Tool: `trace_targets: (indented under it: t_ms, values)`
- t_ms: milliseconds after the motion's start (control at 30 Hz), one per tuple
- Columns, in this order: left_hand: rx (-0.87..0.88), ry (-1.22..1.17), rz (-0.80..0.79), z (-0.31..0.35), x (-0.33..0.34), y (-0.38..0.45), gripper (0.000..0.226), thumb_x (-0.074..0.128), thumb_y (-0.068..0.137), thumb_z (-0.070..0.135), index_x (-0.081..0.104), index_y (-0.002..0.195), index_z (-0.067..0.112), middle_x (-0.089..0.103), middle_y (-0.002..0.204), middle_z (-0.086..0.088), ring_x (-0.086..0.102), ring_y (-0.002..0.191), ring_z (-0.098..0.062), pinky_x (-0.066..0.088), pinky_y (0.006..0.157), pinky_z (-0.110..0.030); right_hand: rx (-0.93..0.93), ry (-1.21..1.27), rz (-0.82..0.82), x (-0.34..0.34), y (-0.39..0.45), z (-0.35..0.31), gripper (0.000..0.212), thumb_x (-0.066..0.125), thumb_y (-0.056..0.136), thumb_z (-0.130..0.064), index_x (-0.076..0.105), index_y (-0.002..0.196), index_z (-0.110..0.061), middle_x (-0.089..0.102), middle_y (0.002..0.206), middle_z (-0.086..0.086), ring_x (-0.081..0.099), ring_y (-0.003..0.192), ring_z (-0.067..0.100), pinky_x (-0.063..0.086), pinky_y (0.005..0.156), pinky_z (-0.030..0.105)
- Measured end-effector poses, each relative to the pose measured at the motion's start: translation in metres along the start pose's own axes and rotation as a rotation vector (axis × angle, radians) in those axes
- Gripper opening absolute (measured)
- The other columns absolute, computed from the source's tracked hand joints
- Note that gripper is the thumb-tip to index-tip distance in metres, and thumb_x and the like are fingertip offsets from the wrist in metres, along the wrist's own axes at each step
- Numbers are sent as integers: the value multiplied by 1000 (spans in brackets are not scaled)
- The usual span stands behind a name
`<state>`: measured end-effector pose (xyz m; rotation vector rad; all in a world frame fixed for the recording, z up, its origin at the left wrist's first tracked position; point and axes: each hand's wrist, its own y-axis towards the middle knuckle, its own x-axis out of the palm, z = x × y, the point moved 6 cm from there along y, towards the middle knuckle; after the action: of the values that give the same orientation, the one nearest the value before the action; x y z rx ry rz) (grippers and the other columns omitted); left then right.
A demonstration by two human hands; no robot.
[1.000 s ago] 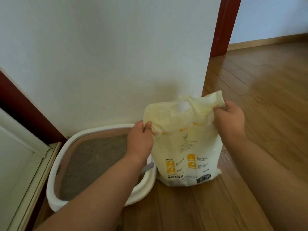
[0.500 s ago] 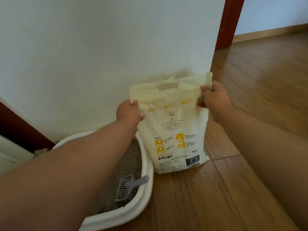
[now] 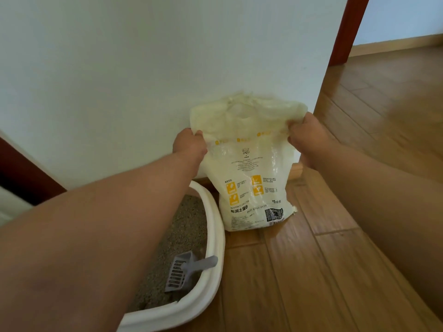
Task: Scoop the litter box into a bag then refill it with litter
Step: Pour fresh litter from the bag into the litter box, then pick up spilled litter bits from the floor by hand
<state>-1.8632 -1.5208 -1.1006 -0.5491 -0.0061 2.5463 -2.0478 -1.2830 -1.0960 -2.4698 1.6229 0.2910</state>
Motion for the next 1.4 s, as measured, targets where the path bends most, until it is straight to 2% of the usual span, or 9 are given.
trace_targets:
  t_ms: [167, 300, 600, 733, 900, 1067, 1200, 1267, 1400]
  values:
    - [44, 237, -101, -16, 3, -11, 27, 54, 93, 17, 63, 117, 9, 67, 111, -9, 65, 101, -29, 57, 90, -40, -67, -334, 64, -3, -6, 5, 14, 49, 95, -20, 60, 92, -12, 58, 77, 0, 56, 71, 21, 47, 59, 32]
    - [66, 433, -106, -34, -1, -14, 26, 55, 103, 24, 65, 122, 10, 66, 116, -6, 63, 110, -29, 49, 91, -33, 41, -112, 95, -4, -7, 16, 9, 50, 100, -14, 59, 99, -16, 67, 99, 5, 74, 81, 23, 63, 76, 42]
    - [-28, 56, -64, -9, 8, 2, 6, 60, 98, 10, 65, 95, 10, 75, 96, -12, 76, 91, -28, 62, 90, -45, 88, 166, 237, -25, -8, 22, 25, 48, 95, -2, 63, 112, -13, 67, 111, 5, 73, 78, 13, 62, 80, 35]
    - [2, 222, -59, -33, 6, -4, 21, 59, 93, 9, 62, 77, 21, 75, 101, -15, 72, 99, -32, 60, 92, -47, -17, -53, 1, 17, -25, -2, 46, 44, 94, -3, 52, 136, -20, 59, 112, -4, 60, 103, 18, 48, 72, 23]
    - [10, 246, -155, -27, 4, -11, 15, 61, 86, 14, 69, 89, 3, 68, 88, -12, 68, 89, -31, 51, 78, -35, 0, -86, -170, 49, -29, -1, 96, 52, 88, -2, -2, 157, -42, 21, 164, -5, 32, 145, 20, 43, 111, 44]
    - [35, 222, -153, -27, -4, -25, 26, 63, 86, 23, 74, 97, 2, 76, 98, -16, 72, 96, -34, 58, 86, -43, 59, -14, -197, 55, -34, 4, 95, 60, 82, -19, 6, 157, -42, 32, 159, -4, 44, 136, 25, 41, 112, 47]
    - [5, 151, -208, -30, -8, -33, 29, 68, 81, 17, 69, 110, 18, 72, 111, -4, 69, 104, -26, 57, 97, -44, -60, -125, -109, 41, -42, -4, 90, 55, 91, -18, 0, 158, -40, 12, 167, -8, 29, 149, 20, 35, 117, 45]
    - [-37, 82, -223, -34, -14, -37, 55, 72, 81, 18, 60, 135, 16, 64, 127, -3, 63, 116, -24, 53, 105, -44, -164, -219, -106, 40, -54, -12, 94, 53, 93, -14, -10, 155, -47, -8, 168, -12, 20, 152, 18, 40, 111, 36]
    - [23, 171, -254, -35, -34, -60, 60, 68, 92, 18, 48, 149, 19, 54, 147, -2, 58, 124, -20, 51, 106, -38, -235, -389, -87, 42, -82, -24, 98, 55, 96, -9, -14, 156, -44, -23, 165, -10, 22, 152, 19, 40, 76, 15]
